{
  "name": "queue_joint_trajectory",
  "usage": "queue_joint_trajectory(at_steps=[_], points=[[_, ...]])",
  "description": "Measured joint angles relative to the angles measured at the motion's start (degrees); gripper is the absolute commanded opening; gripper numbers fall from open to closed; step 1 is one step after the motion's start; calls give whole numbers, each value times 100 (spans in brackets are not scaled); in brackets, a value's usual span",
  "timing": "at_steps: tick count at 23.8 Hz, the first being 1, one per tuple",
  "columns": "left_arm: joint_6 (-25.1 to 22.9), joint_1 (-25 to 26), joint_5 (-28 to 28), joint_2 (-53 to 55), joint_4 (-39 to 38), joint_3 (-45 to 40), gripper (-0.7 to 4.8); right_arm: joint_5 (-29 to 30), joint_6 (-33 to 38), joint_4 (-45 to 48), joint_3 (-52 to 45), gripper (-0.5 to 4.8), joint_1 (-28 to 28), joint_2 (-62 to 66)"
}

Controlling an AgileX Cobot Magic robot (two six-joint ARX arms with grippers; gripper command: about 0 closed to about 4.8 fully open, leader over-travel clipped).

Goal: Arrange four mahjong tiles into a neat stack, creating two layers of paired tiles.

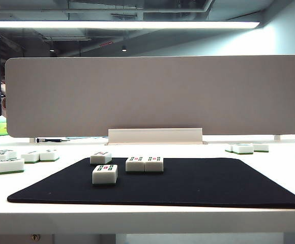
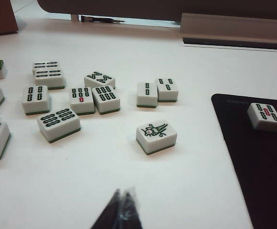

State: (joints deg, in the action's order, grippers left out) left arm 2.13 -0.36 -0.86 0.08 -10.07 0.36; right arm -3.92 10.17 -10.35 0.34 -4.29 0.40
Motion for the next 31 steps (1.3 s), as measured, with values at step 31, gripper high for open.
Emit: queue_joint_trajectory(at_steps=[31], points=[[151,0,2,0,0,0,-6,-4,0,-2,848,-2,0,0]])
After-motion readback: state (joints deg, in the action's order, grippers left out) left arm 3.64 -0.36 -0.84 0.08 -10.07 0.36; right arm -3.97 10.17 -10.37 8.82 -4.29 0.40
